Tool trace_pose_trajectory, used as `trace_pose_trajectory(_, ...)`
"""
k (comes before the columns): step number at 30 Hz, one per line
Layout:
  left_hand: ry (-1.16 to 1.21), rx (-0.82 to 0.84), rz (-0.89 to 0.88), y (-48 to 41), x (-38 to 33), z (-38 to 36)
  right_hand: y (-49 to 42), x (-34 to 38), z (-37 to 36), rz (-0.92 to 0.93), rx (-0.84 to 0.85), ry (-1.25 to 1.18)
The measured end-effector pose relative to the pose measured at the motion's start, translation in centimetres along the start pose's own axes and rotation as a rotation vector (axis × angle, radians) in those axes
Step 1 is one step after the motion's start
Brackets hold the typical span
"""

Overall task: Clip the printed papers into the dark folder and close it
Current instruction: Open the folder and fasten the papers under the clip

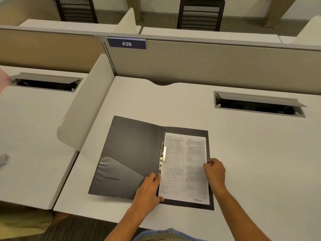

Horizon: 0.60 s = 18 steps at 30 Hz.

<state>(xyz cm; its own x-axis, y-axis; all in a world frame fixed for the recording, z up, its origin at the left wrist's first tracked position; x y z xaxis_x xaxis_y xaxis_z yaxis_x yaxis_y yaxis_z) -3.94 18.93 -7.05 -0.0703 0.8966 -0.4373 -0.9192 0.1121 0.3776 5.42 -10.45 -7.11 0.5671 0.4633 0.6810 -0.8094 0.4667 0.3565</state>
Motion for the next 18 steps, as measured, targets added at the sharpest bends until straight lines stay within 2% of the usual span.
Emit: trace_pose_trajectory(18, 0.054, 0.003, -0.007, 0.6, 0.7, -0.4, -1.0, -0.2, 0.7, -0.059, 0.069, -0.120)
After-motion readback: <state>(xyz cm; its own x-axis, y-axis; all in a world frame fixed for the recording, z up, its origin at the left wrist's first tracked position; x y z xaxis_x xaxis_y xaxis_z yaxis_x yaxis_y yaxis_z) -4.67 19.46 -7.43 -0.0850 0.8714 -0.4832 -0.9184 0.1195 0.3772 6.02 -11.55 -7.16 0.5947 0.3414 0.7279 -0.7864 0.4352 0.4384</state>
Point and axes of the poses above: each hand's wrist, its own y-axis away from the middle knuckle, its own z-axis out of the back of the hand, x = y × z, the point moved 7 cm from there along -y, towards the middle knuckle, and after that the axes turned 2 degrees about -x, right-handed, at the moved point
